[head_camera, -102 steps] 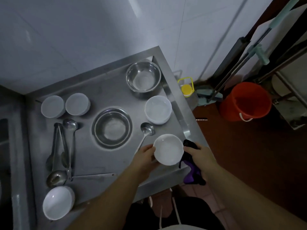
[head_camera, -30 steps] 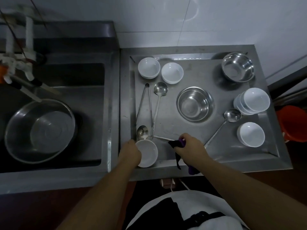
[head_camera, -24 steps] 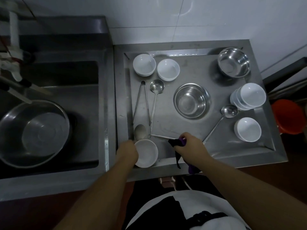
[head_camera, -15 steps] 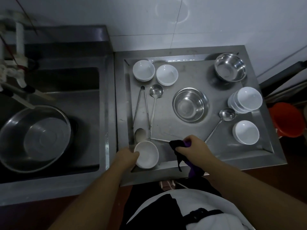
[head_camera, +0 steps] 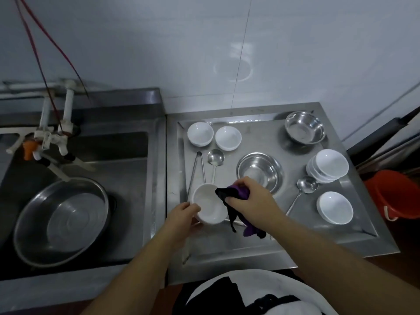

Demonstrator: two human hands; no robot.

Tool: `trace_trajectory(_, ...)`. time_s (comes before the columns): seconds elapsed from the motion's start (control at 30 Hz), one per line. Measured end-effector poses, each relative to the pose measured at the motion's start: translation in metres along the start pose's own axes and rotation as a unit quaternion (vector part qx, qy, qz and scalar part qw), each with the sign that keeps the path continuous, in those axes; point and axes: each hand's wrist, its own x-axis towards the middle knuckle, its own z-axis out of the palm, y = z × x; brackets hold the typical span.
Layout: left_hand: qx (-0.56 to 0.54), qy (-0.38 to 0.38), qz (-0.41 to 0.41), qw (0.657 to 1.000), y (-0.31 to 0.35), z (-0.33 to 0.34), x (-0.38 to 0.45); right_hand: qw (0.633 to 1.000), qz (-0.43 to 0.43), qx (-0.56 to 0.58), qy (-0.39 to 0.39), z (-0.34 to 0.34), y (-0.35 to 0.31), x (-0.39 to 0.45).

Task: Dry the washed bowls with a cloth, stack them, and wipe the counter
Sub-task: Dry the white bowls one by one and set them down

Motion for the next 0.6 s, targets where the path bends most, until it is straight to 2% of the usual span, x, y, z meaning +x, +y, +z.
trace_trajectory(0.13, -0.115, -0.067, 0.017, 0.991, 0.038, 0.024, -0.029, 0.991, -0.120, -0.046, 0.027, -0.011, -0.030, -0.001)
trace_trajectory(0.3, -0.135, -0.199, 0.106, 0.965, 0.079, 0.055, -0.075, 0.964, -0.239, -0.084, 0.079, -0.030, -0.071, -0.004)
trace_trajectory(0.43, -0.135, -0.266, 0.142, 0.944, 0.104, 0.067, -0.099, 0.952, -0.256, -0.101, 0.135, -0.045, -0.092, -0.008)
trace_trajectory(0.6, -0.144, -0.286, 0.126, 0.939, 0.116, 0.068, -0.112, 0.955, -0.245, -0.038, 0.164, -0.063, -0.106, -0.018)
